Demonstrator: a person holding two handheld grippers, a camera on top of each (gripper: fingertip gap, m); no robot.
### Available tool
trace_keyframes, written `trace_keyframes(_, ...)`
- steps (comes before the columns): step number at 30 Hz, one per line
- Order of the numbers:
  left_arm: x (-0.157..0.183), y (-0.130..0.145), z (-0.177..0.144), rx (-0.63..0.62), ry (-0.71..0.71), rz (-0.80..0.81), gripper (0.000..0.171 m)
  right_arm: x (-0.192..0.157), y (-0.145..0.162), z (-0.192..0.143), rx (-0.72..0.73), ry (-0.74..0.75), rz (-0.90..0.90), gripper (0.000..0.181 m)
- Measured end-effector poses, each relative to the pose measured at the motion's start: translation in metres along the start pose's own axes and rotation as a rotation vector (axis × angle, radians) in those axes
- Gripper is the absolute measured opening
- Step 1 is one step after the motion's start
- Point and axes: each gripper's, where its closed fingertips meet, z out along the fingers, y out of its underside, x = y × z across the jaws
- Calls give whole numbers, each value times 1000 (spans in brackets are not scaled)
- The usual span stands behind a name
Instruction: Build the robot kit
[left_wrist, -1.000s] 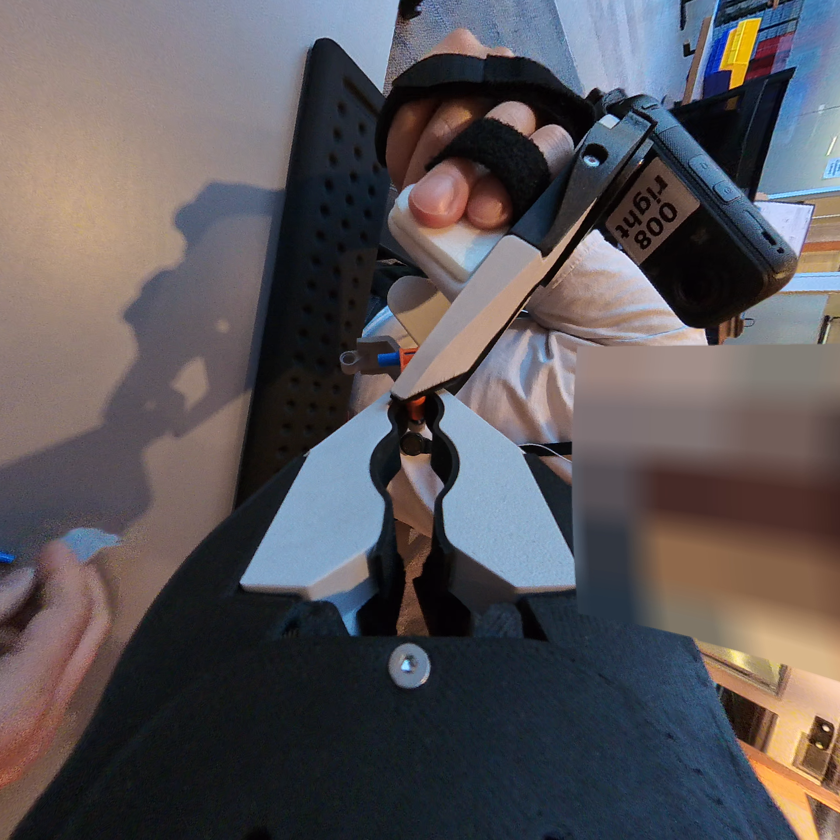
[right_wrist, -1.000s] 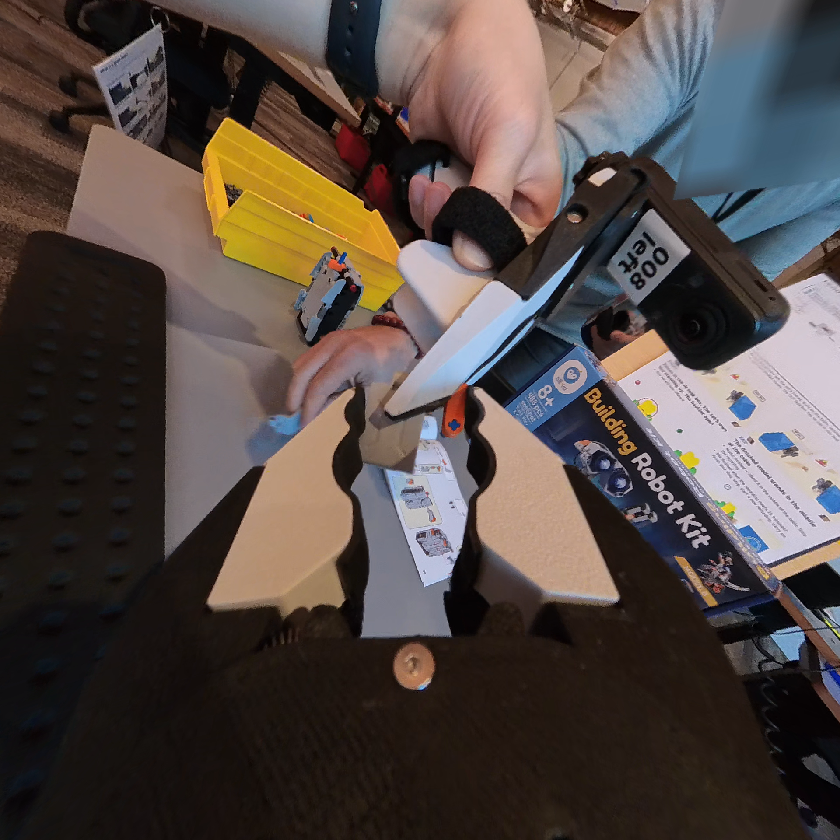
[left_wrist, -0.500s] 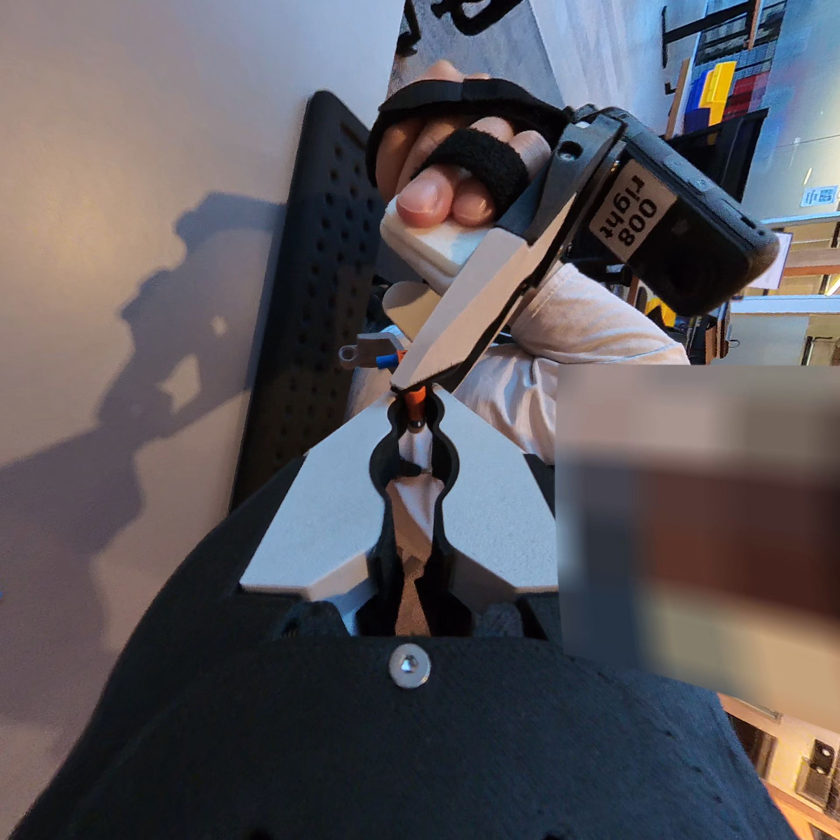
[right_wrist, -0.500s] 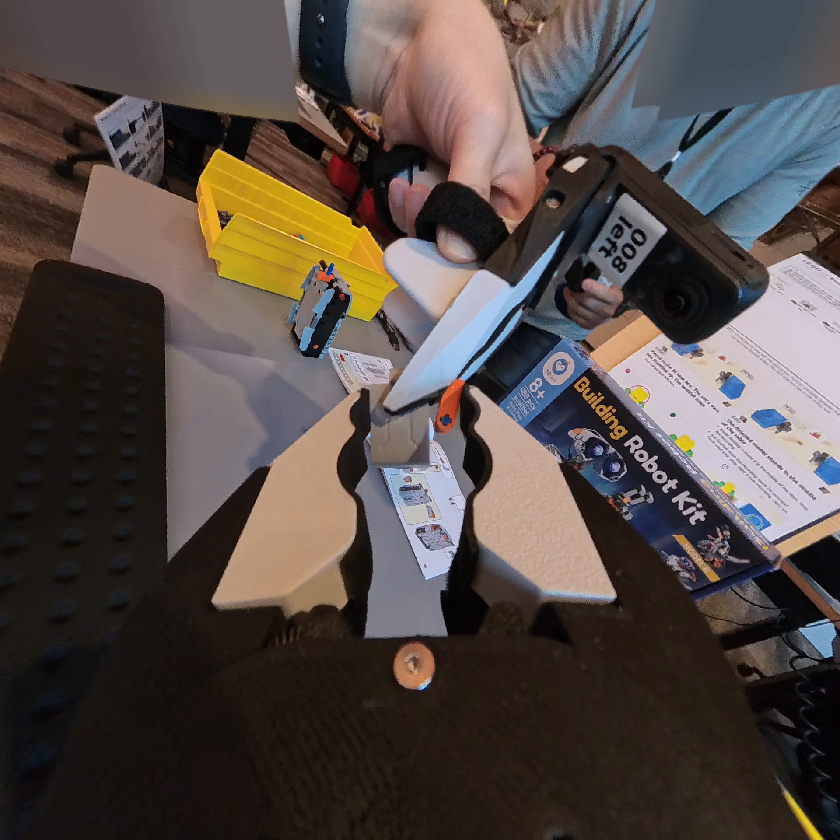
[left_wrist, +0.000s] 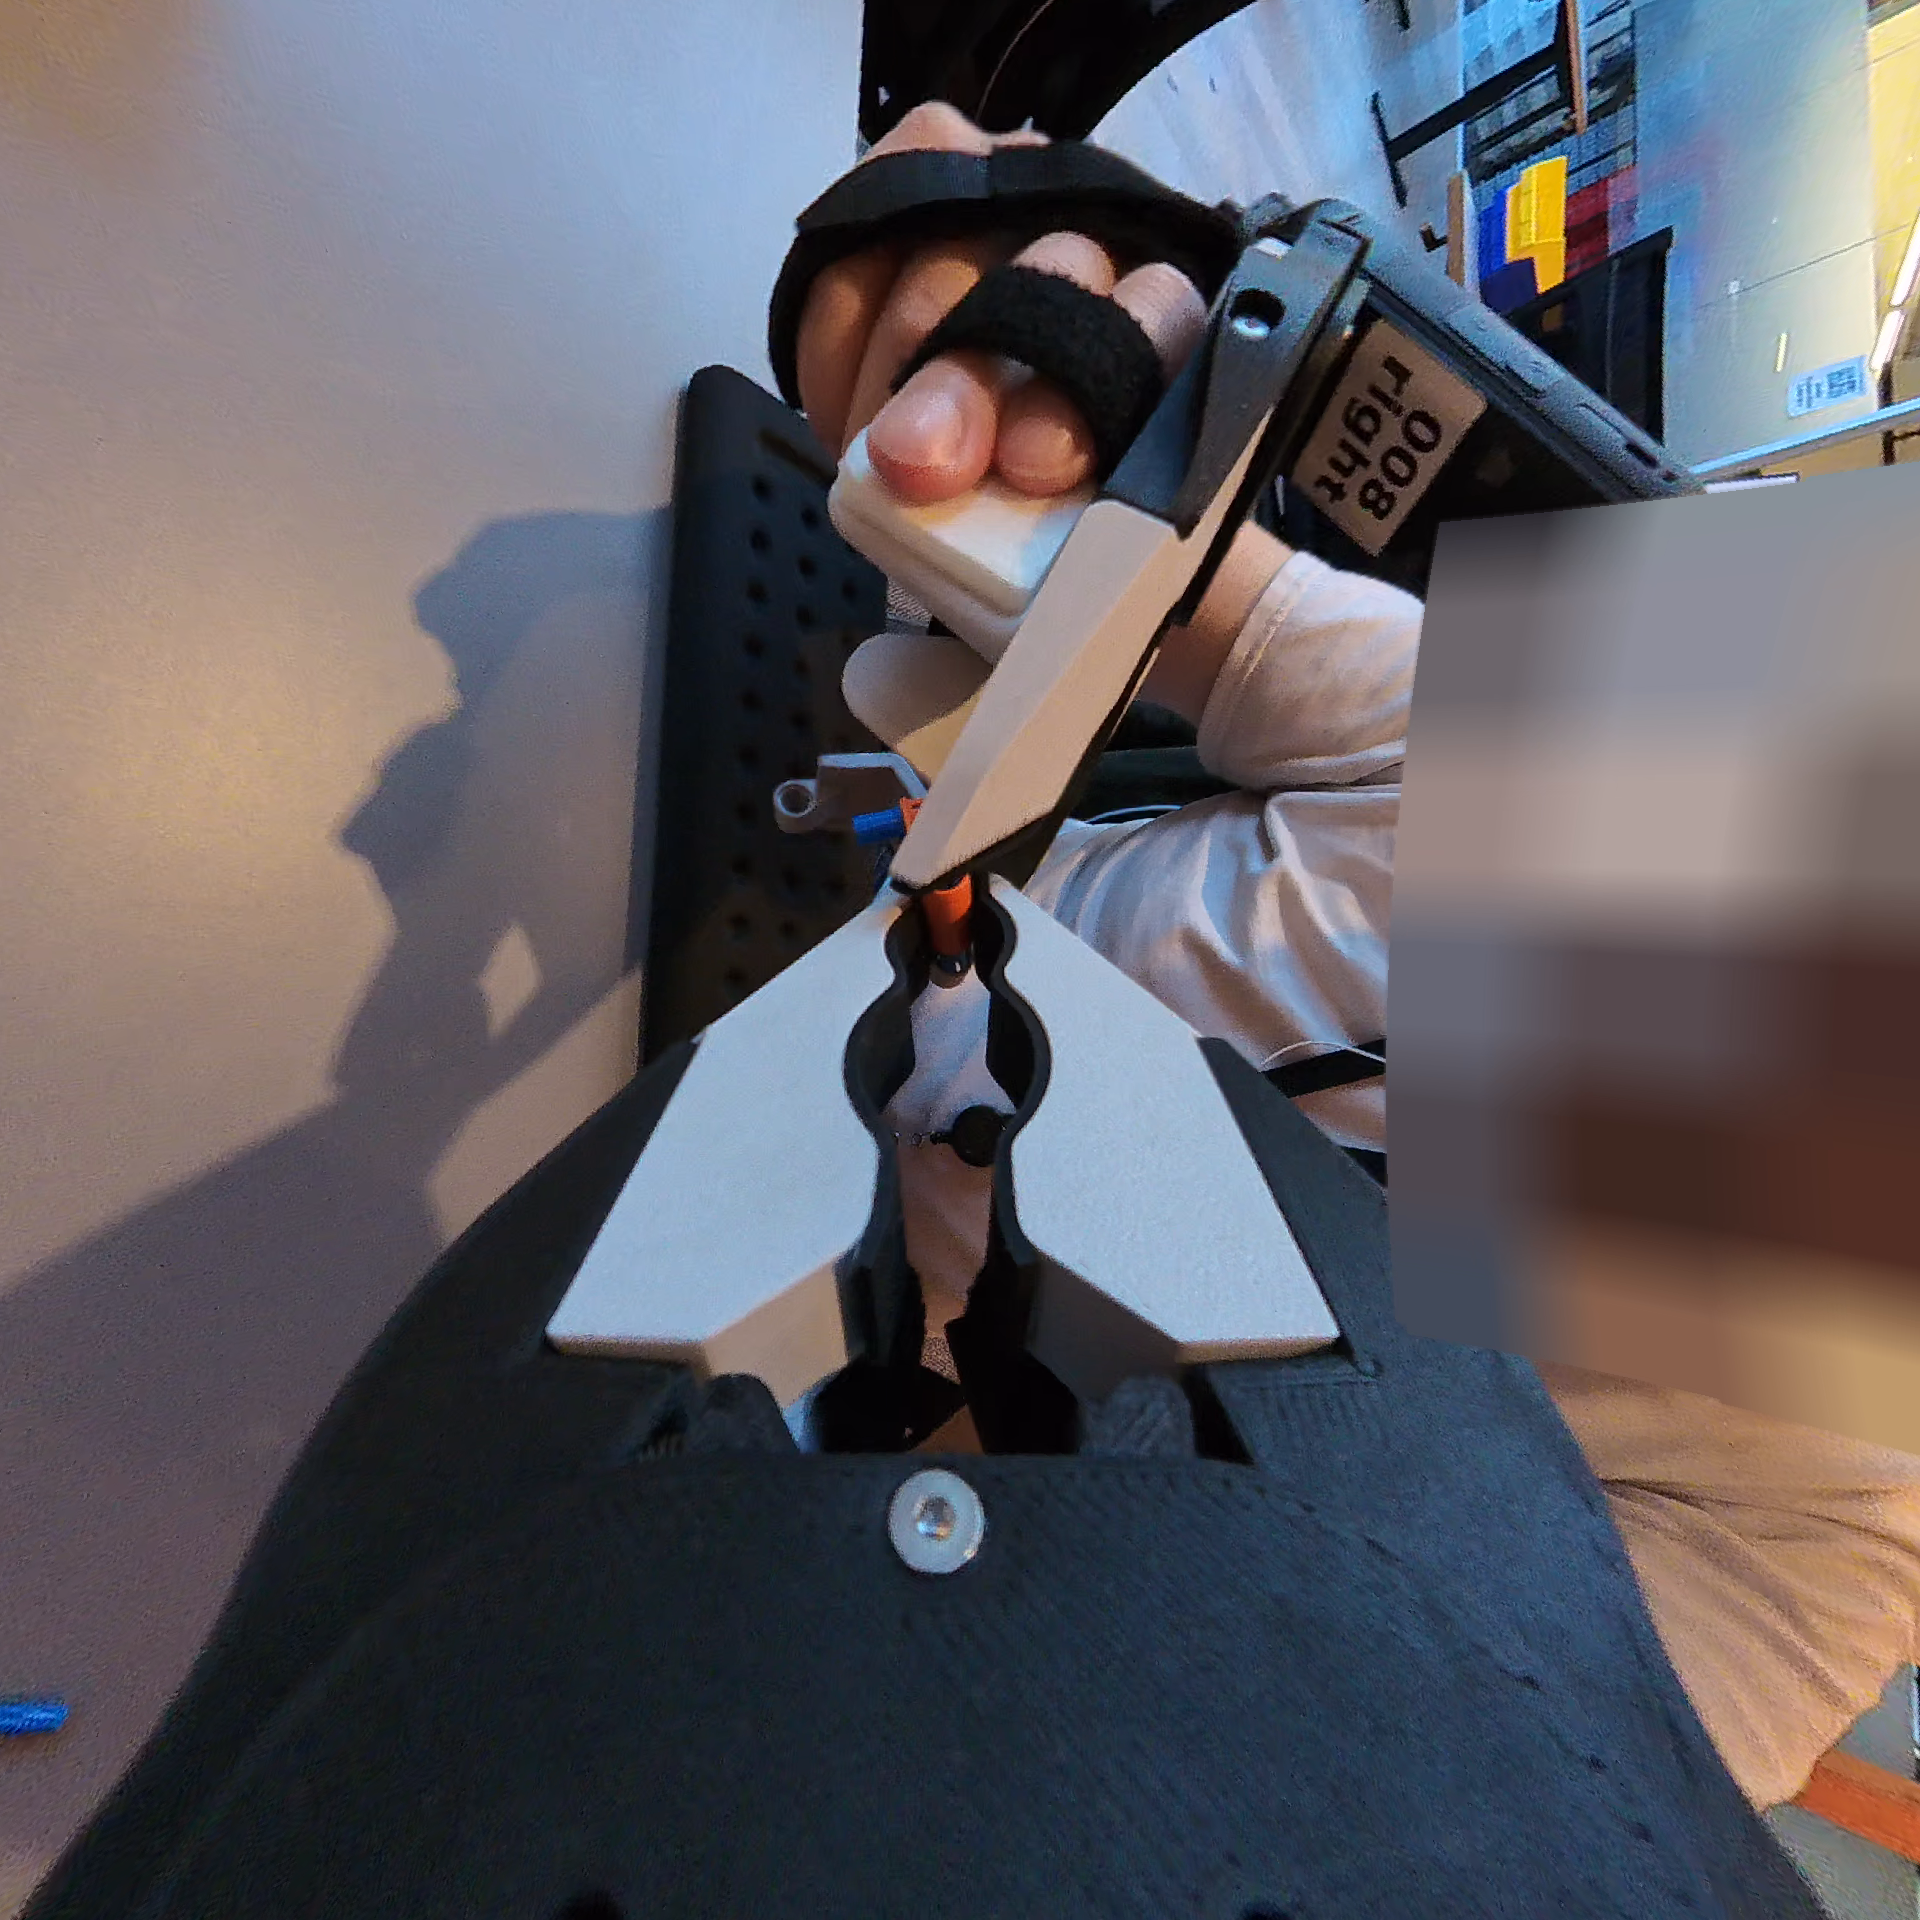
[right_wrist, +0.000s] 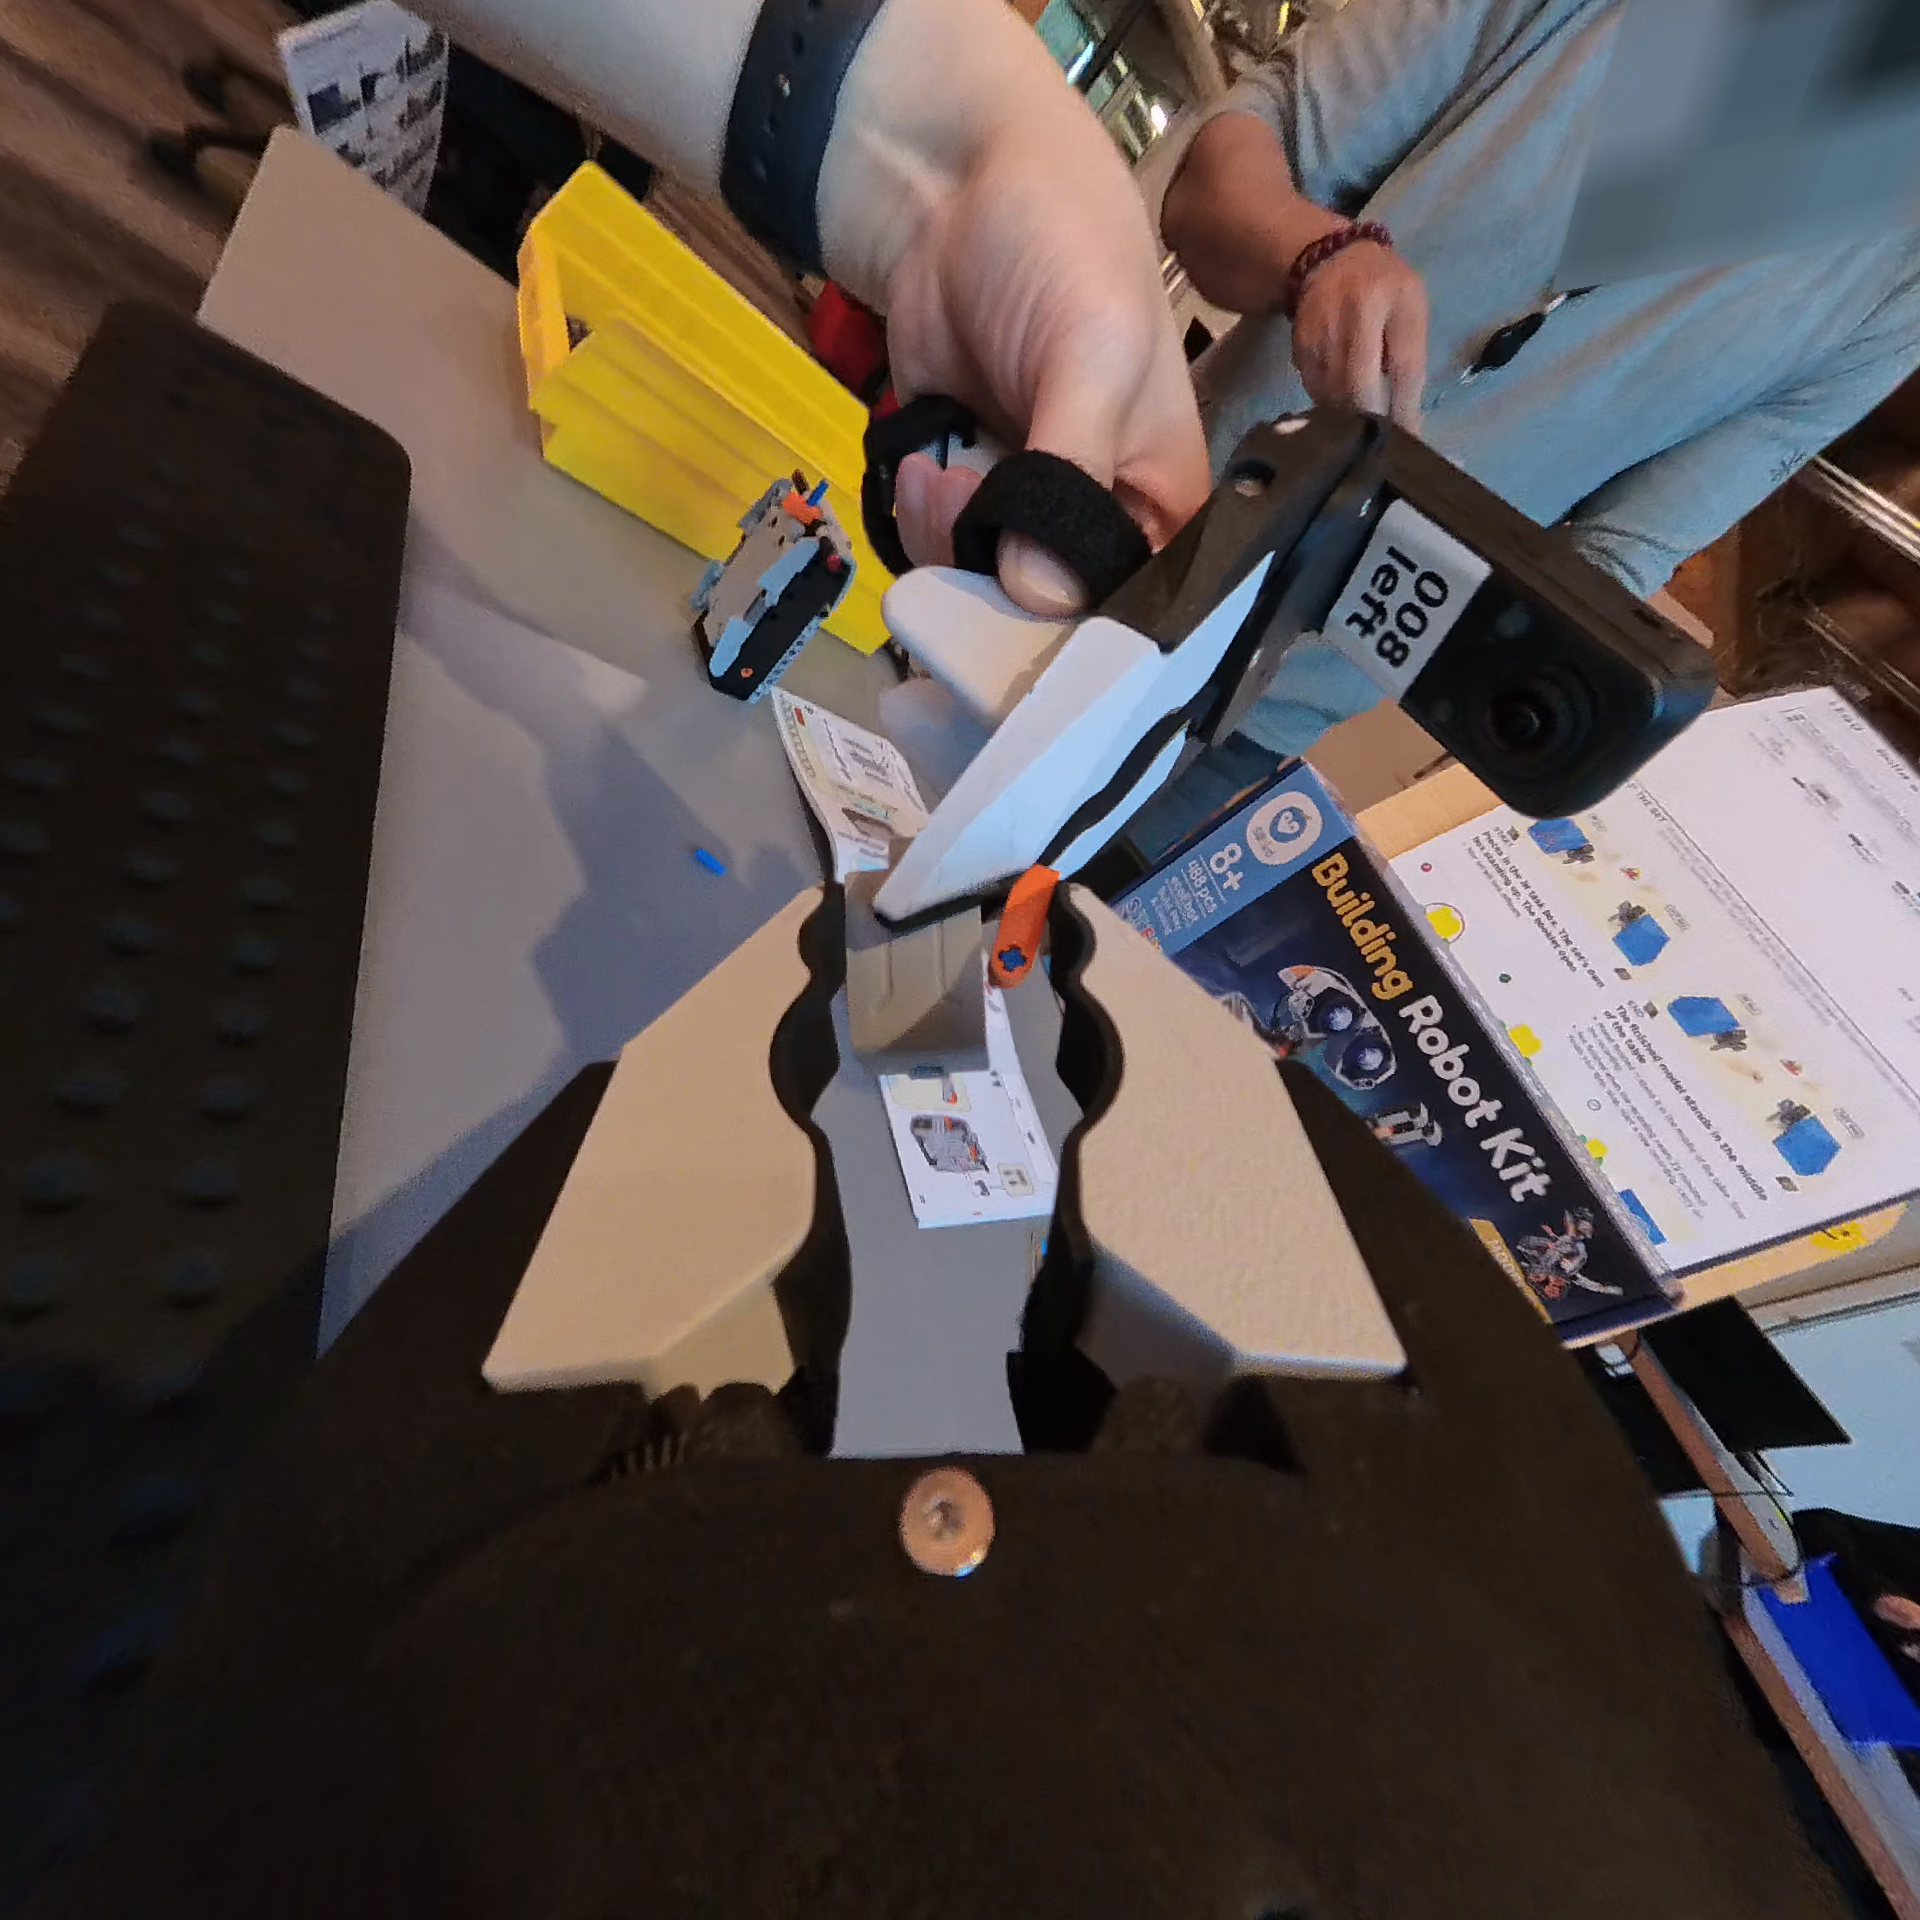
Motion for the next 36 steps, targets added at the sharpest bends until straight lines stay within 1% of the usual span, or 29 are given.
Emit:
trace_keyframes(5, -4, 3, 4, -30, -25, 22, 5, -5, 4, 1, -15, 12, -35, 39)
trace_keyframes(14, 6, -8, 5, -50, -48, 58, 5, 5, -2, -11, 47, 92, -16, 38)
trace_keyframes(18, 12, -14, 2, -31, -34, 60, 6, 12, -5, -15, 77, 148, -4, 37)
trace_keyframes(30, 19, -21, -2, 9, 20, 43, 8, 21, -10, -19, 93, 187, -1, 36)
trace_keyframes(36, 18, -21, -1, 19, 38, 42, 9, 19, -8, -19, 82, 173, -6, 36)
